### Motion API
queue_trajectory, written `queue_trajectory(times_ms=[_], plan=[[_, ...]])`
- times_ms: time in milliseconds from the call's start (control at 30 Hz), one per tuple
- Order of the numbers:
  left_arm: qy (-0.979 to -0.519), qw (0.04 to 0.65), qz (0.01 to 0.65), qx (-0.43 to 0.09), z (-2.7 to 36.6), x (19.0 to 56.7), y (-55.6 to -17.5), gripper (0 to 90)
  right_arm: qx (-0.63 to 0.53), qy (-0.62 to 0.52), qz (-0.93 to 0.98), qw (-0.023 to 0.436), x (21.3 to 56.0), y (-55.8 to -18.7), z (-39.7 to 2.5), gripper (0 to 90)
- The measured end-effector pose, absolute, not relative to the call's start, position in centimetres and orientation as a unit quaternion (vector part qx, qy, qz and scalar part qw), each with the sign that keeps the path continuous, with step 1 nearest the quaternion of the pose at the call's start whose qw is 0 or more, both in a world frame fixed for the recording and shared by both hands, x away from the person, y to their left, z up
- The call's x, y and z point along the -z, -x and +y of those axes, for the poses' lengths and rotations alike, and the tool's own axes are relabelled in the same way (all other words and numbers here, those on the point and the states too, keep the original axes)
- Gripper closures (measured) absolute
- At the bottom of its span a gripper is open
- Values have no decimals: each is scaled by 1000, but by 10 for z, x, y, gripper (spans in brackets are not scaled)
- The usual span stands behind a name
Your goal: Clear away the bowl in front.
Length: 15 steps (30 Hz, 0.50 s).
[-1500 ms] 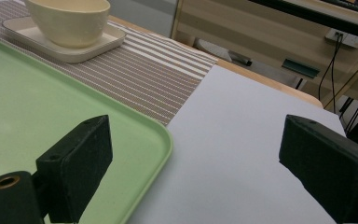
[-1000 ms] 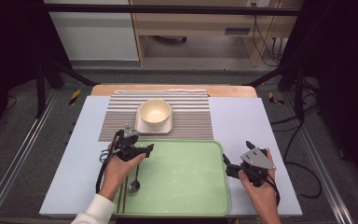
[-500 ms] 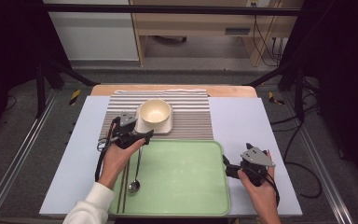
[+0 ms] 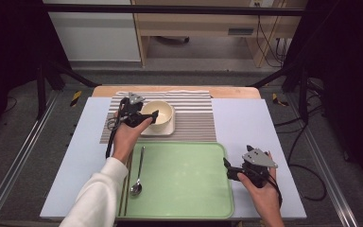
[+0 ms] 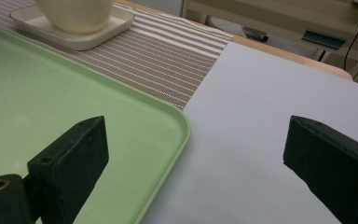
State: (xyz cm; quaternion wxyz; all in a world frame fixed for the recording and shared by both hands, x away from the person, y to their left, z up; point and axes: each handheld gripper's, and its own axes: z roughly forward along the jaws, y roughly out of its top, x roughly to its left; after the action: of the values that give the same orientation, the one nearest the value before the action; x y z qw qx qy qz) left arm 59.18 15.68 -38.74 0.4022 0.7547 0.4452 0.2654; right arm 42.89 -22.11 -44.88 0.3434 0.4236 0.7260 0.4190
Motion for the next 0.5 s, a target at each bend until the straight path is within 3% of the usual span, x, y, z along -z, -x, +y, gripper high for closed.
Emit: queue_trajectory(times_ms=[500], plan=[[-742,380,475,-280,156,398,-620,370,-417,-423,729,339,449,-428,-221,99]])
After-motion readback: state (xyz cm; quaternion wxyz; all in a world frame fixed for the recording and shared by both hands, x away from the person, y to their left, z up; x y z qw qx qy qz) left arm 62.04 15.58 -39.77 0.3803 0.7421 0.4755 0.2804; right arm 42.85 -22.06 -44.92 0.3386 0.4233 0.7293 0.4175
